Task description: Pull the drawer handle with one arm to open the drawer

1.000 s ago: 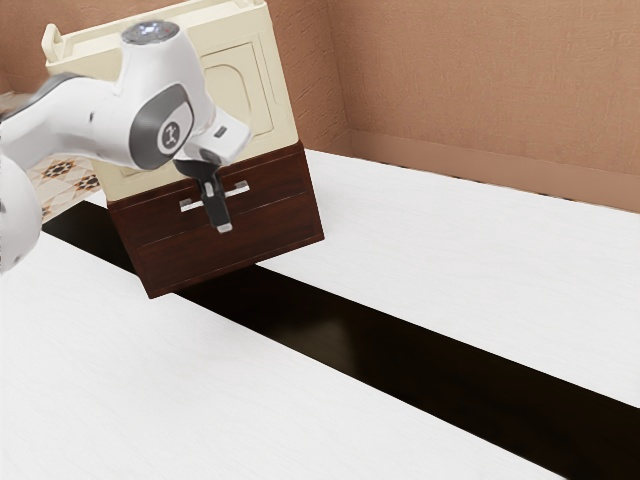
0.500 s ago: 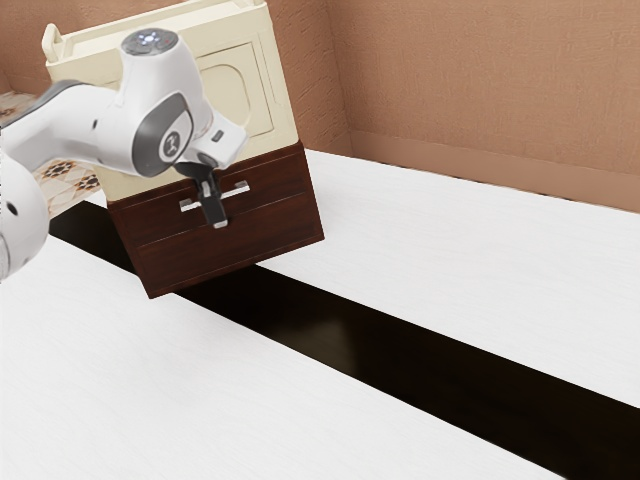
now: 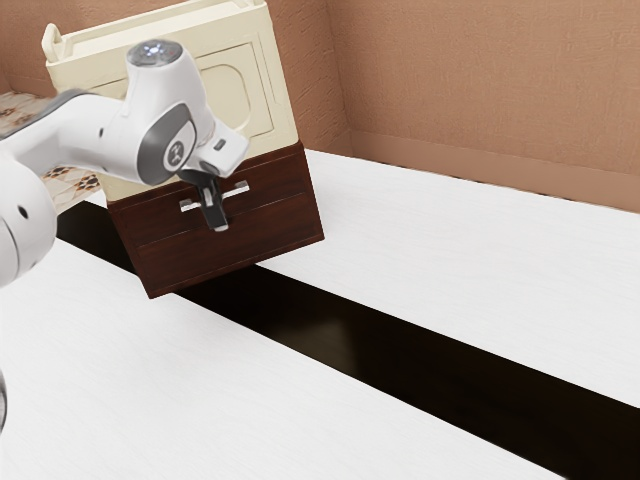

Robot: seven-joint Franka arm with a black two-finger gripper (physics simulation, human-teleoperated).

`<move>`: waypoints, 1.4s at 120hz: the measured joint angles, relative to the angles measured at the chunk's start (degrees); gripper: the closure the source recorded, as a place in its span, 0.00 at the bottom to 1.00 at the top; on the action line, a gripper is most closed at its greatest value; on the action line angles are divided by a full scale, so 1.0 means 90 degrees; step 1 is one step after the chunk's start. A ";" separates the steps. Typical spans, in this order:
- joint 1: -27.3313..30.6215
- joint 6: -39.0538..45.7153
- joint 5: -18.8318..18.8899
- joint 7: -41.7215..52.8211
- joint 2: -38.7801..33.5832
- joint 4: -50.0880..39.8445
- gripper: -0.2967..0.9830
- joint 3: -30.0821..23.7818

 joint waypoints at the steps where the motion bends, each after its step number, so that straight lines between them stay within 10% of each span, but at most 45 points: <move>1: 0.0000 0.0001 -0.0001 0.0000 0.0000 0.0000 0.35 0.0000; 168: -0.0001 -0.0593 -0.0287 -0.0673 -0.0531 -0.0633 0.41 -0.0368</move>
